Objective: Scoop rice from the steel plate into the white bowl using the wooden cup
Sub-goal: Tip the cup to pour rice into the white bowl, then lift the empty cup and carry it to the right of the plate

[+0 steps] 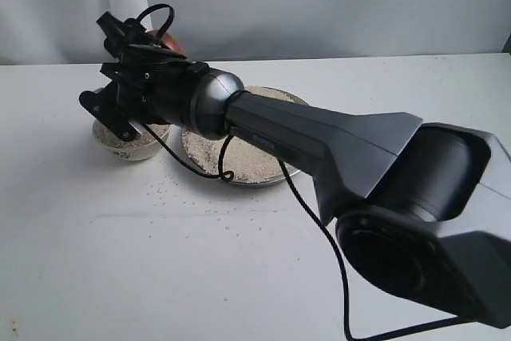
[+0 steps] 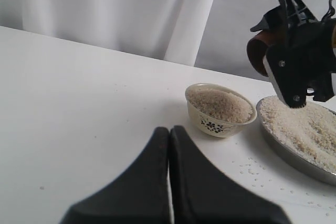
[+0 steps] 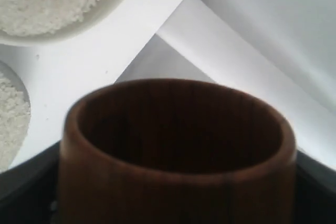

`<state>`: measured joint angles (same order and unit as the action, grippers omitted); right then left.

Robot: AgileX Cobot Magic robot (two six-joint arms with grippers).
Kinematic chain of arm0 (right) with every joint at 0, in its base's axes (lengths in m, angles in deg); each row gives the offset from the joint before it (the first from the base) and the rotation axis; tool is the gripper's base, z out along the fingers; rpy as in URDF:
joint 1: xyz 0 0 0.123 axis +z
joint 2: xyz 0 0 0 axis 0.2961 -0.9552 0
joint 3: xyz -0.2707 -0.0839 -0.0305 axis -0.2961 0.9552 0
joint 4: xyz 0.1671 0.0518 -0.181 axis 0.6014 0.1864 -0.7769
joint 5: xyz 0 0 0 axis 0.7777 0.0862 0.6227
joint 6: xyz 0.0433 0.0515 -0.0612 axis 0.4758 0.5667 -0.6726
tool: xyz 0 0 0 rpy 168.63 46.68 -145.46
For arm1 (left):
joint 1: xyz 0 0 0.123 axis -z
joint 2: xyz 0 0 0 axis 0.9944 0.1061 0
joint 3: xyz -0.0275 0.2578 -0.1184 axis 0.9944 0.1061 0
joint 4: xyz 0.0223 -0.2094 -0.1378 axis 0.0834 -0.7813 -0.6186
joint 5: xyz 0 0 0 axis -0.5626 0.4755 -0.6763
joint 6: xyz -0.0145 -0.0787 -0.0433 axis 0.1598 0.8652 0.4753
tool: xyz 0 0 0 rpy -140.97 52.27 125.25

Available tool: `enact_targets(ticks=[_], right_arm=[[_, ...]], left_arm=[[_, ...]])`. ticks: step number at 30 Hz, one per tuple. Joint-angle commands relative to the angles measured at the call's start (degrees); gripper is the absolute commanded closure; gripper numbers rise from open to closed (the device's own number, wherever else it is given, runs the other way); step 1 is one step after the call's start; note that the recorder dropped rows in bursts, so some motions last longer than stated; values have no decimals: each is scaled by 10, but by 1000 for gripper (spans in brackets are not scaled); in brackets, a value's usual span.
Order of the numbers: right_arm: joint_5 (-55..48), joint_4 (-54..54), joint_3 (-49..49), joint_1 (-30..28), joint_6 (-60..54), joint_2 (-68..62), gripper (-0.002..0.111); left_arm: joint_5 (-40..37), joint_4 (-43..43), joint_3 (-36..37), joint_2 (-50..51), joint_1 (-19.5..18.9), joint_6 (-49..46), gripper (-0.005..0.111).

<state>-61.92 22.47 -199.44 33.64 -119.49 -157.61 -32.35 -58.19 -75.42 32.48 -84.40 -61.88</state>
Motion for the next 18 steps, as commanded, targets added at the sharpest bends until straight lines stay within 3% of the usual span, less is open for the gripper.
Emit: enact_targets(ticks=[1,11,18], right_arm=[[-4,13,4,-3,103,42,108],[-10,405,1,-73,192,168,108],[-120,504,1,-145,192,229,108]], left_arm=[[2,-2,-1,-1,4,2,107],[2,-2,-1,-1,4,2,107],[2,-2,-1,-1,4,2,107]])
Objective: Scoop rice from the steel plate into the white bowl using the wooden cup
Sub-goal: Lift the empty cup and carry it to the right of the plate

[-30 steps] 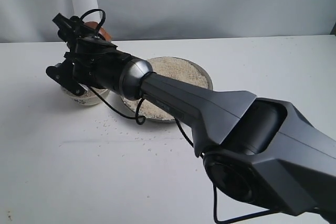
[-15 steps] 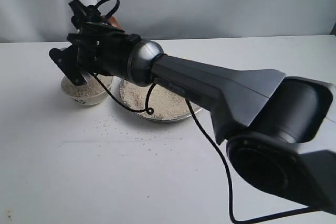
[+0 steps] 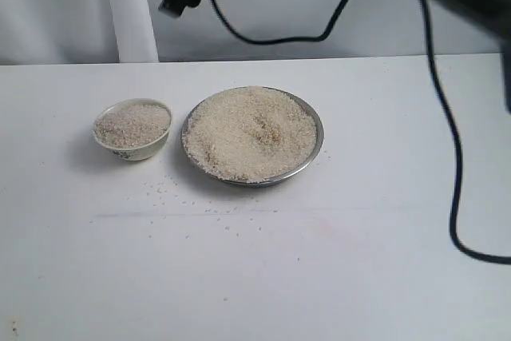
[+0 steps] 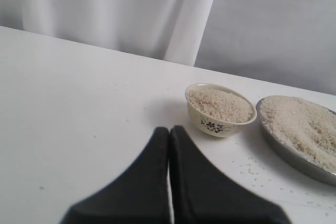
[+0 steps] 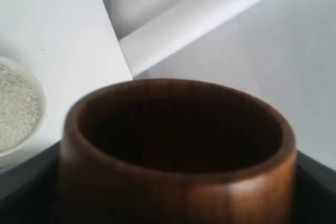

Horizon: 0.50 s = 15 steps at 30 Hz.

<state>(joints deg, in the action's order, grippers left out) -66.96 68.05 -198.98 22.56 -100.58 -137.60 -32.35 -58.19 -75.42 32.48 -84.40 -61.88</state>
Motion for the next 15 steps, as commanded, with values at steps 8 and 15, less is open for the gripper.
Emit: enact_targets(ticks=[8,15], right_arm=[[-177,141,4,-101,0,42,108],[-114,145,143,-113,-2,61,108]], left_arm=[[2,-2,-1,-1,4,2,107],[2,-2,-1,-1,4,2,107]])
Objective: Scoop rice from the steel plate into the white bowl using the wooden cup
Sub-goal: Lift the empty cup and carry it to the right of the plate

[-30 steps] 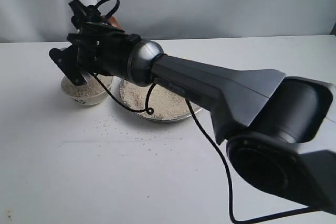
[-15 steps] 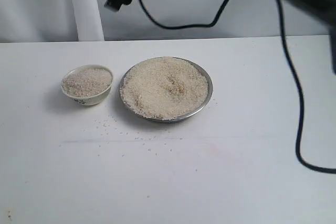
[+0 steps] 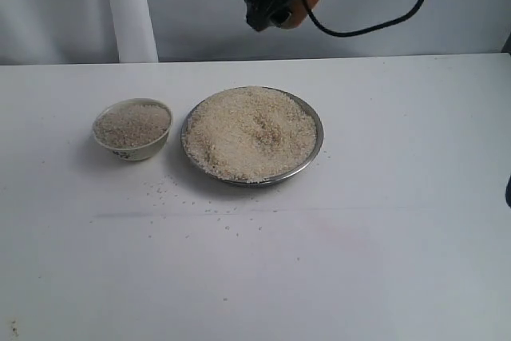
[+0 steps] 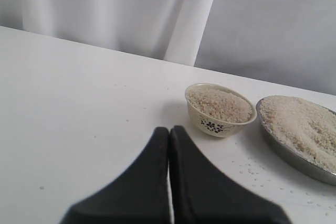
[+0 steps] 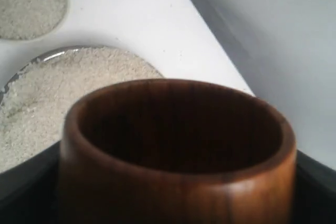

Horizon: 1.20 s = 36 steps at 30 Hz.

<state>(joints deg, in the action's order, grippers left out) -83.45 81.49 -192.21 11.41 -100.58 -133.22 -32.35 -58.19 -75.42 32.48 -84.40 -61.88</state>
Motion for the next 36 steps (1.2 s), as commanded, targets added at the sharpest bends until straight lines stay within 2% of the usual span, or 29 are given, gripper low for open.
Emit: enact_targets(ticks=[1,6,10,14,17,21,24,27,30,36], right_arm=[[89,11,121,-2,1,26,108],[260,36,305,-8,12,65,108],[464,125,504,-71,-19,119,108],[603,148,643,-126,-60,180,108],[671,152,693,-140,-51,202,108],[763,127,744,-141,22,228,108],[858,27,793,-145,150,251,108],[1015,-110,859,-163,317,260,108],[1173,-199,903,-193,389,249,108],[1189,-204,909,-225,390,212,108]], left_arm=[[2,-2,-1,-1,4,2,107],[2,-2,-1,-1,4,2,107],[2,-2,-1,-1,4,2,107],[2,-2,-1,-1,4,2,107],[2,-2,-1,-1,4,2,107],[2,-2,-1,-1,4,2,107],[2,-2,-1,-1,4,2,107],[2,-2,-1,-1,4,2,107],[2,-2,-1,-1,4,2,107],[2,-2,-1,-1,4,2,107]])
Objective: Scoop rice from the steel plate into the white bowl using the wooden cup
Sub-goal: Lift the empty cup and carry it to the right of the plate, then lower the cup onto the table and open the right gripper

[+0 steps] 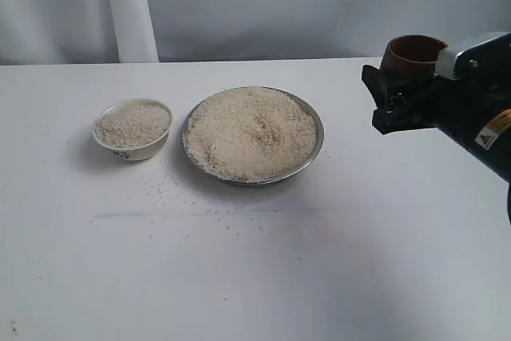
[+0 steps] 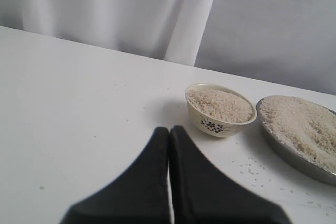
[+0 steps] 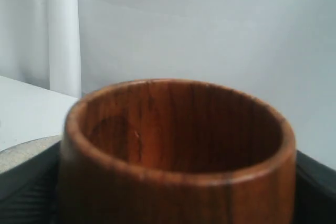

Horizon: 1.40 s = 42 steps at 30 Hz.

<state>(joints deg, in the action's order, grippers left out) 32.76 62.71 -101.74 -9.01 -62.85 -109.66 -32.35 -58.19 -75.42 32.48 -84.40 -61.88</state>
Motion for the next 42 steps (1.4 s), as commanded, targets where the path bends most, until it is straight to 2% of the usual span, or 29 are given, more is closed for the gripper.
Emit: enact_targets(ticks=[1,7,17,28,33,42], right_arm=[[27,-16,4,-23,11,-32,108],[118,-22,1,-30,-37,-119,108],[112,-92,-87,-30,-32,-257,108],[73,-88,-89,-30,-59,-280,108],[46,-35,-89,-30,-62,-282,108],[84,-39,-89,-30,-66,-307,108]], left_arm=[[2,-2,-1,-1,4,2,107],[2,-2,-1,-1,4,2,107],[2,-2,-1,-1,4,2,107],[2,-2,-1,-1,4,2,107],[2,-2,-1,-1,4,2,107],[2,-2,-1,-1,4,2,107]])
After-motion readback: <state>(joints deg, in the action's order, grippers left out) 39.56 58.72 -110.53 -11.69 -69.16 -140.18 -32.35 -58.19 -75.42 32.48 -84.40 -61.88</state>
